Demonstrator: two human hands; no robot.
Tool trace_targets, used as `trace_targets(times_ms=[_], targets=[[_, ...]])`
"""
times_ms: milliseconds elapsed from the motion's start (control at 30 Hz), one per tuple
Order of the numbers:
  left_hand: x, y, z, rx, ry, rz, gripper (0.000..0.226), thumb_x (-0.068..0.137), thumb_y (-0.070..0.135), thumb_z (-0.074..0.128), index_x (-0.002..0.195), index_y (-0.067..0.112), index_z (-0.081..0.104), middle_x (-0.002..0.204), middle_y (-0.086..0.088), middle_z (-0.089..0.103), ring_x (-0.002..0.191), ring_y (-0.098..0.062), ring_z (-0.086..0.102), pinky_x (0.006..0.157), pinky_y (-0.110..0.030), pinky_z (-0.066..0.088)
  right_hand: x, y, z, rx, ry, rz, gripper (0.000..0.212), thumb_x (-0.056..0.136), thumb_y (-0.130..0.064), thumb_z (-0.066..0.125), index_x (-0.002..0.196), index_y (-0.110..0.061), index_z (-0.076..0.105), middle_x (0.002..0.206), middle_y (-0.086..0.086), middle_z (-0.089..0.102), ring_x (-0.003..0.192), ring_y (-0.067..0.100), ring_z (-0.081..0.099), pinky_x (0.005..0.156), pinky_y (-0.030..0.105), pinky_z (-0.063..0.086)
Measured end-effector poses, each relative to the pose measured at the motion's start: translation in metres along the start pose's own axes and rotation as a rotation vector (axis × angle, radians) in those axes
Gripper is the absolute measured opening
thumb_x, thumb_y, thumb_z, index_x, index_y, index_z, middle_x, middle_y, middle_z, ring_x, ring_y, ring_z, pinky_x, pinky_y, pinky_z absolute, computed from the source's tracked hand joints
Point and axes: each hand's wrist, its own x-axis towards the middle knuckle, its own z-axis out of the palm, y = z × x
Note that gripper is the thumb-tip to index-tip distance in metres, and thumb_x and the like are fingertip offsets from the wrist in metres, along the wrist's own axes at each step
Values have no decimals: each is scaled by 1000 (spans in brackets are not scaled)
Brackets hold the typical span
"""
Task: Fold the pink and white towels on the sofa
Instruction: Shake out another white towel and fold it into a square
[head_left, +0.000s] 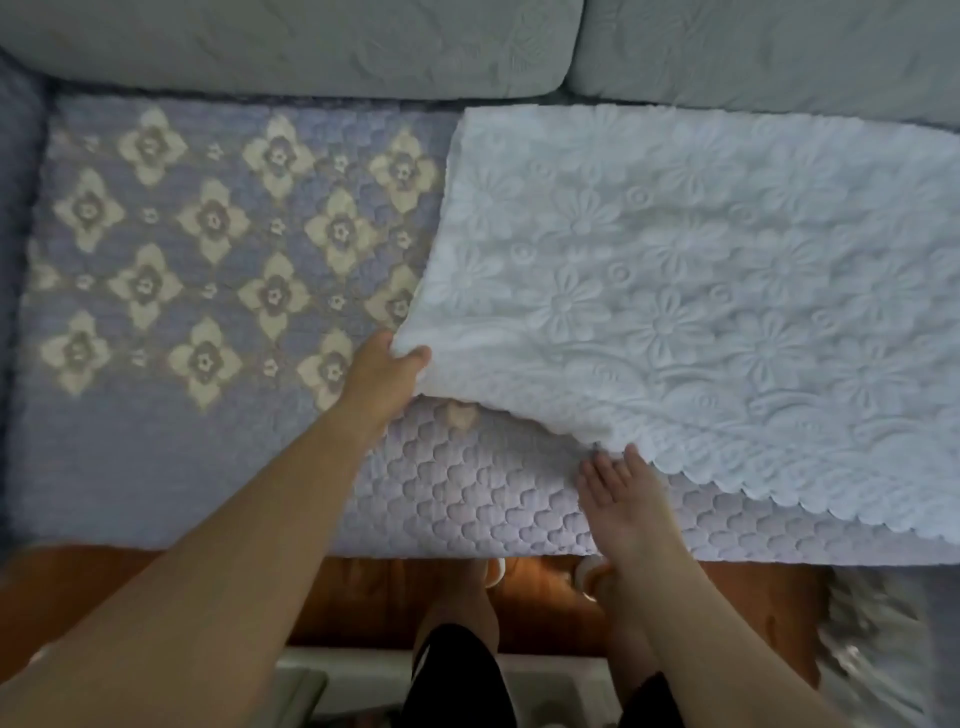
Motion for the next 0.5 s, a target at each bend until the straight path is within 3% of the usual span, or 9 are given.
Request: trace_targets(times_ms=[100, 200, 267, 333, 400, 467, 500], targets=[[-2, 8, -12, -256, -146, -131, 31, 95, 23, 69, 122, 9, 62, 104, -2, 71, 78, -15, 70, 67, -33, 61, 0, -3, 12, 107, 52, -8, 25, 99, -30, 62, 115, -10, 62, 120, 2, 65, 111, 14, 62, 99, 33, 51], [-4, 9, -19, -187, -252, -305, 21, 94, 22, 71, 106, 6, 68, 66, 0, 65, 47, -9, 50, 50, -25, 51, 0, -4, 8, 208, 60, -51, 12, 95, -21, 68, 103, -11, 67, 89, -2, 66, 87, 12, 66, 99, 35, 53], [-9, 1, -24, -108, -320, -379, 19, 94, 27, 70, 96, 8, 68, 55, 1, 58, 42, -8, 46, 45, -24, 47, -5, -5, -1, 238, 60, -90, 12, 92, -15, 67, 103, -9, 69, 92, 3, 70, 83, 15, 71, 91, 38, 58], [-12, -11, -27, -101, -340, -449, 22, 96, 31, 68, 94, 9, 66, 57, -2, 60, 45, -12, 50, 47, -26, 49, -7, -3, -8, 135, 121, -129, 22, 92, -11, 62, 112, -6, 67, 108, 10, 73, 95, 24, 74, 88, 41, 59], [-12, -25, -25, 76, -272, -372, 29, 99, 35, 62, 94, 7, 68, 69, -10, 69, 54, -20, 60, 53, -28, 53, -5, -2, -11, -1, 191, -154, 24, 96, -11, 58, 119, -5, 63, 115, 14, 71, 101, 28, 72, 87, 41, 59], [-10, -36, -20, 351, -149, -173, 39, 101, 39, 55, 86, 6, 70, 68, -9, 70, 52, -19, 65, 52, -25, 50, -3, -3, -7, -68, 190, -130, 26, 100, -15, 58, 124, -7, 62, 116, 14, 71, 101, 28, 72, 85, 39, 58], [-10, -38, -16, 372, -104, -124, 41, 101, 40, 54, 84, 6, 69, 67, -7, 70, 49, -17, 67, 51, -25, 51, -2, -4, -4, -96, 194, -122, 27, 100, -19, 59, 125, -9, 61, 115, 12, 72, 101, 27, 72, 85, 39, 58]])
